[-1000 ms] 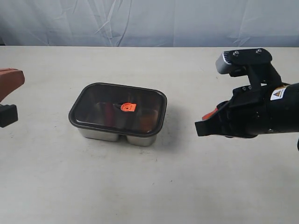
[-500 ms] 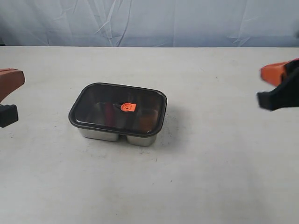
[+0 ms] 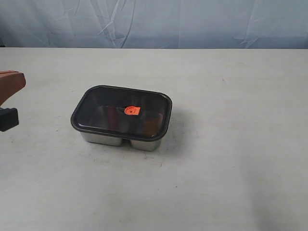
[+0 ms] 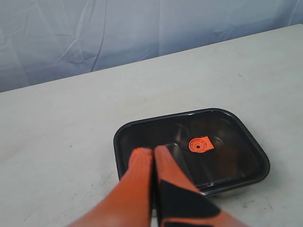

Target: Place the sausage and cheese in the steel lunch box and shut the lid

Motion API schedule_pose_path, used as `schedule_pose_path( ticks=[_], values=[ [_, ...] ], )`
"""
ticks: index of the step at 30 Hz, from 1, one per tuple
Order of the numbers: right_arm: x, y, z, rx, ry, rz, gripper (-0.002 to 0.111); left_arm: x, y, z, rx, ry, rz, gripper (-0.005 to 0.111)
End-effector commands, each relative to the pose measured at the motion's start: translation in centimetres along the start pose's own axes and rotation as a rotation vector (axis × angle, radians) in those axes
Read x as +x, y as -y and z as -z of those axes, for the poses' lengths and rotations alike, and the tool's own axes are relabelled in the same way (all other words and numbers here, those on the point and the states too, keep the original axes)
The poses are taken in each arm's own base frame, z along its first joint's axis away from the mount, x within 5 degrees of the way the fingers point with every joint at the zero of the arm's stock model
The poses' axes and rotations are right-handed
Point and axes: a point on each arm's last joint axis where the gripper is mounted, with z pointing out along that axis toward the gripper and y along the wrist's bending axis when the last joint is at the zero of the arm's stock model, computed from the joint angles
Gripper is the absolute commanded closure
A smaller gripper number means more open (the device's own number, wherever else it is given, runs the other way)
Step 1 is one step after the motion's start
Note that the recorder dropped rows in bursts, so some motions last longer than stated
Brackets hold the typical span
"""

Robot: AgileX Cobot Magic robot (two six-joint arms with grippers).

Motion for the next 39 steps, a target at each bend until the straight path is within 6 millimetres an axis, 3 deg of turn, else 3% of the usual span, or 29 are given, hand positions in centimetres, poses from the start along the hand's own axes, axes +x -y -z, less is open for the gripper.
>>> schedule_pose_path(
  ticks=[1, 6, 18, 39],
  values=[
    [2.9, 0.5, 0.3, 0.091, 0.021, -0.068, 0.109, 0.1, 0.0, 0.1, 0.003, 0.005, 0.019, 0.107],
    [4.8, 1.2, 0.7, 0.224, 0.043, -0.14, 0.109, 0.1, 0.0, 0.1, 0.003, 0.005, 0.019, 0.107],
    [8.7, 1.5, -0.1, 0.286, -0.047, -0.21, 0.109, 0.1, 0.0, 0.1, 0.003, 0.005, 0.019, 0.107],
    [8.7, 1.4, -0.2, 0.274, -0.031, -0.253, 0.109, 0.3, -0.1, 0.2, -0.018, 0.019, -0.005, 0.107]
  ],
)
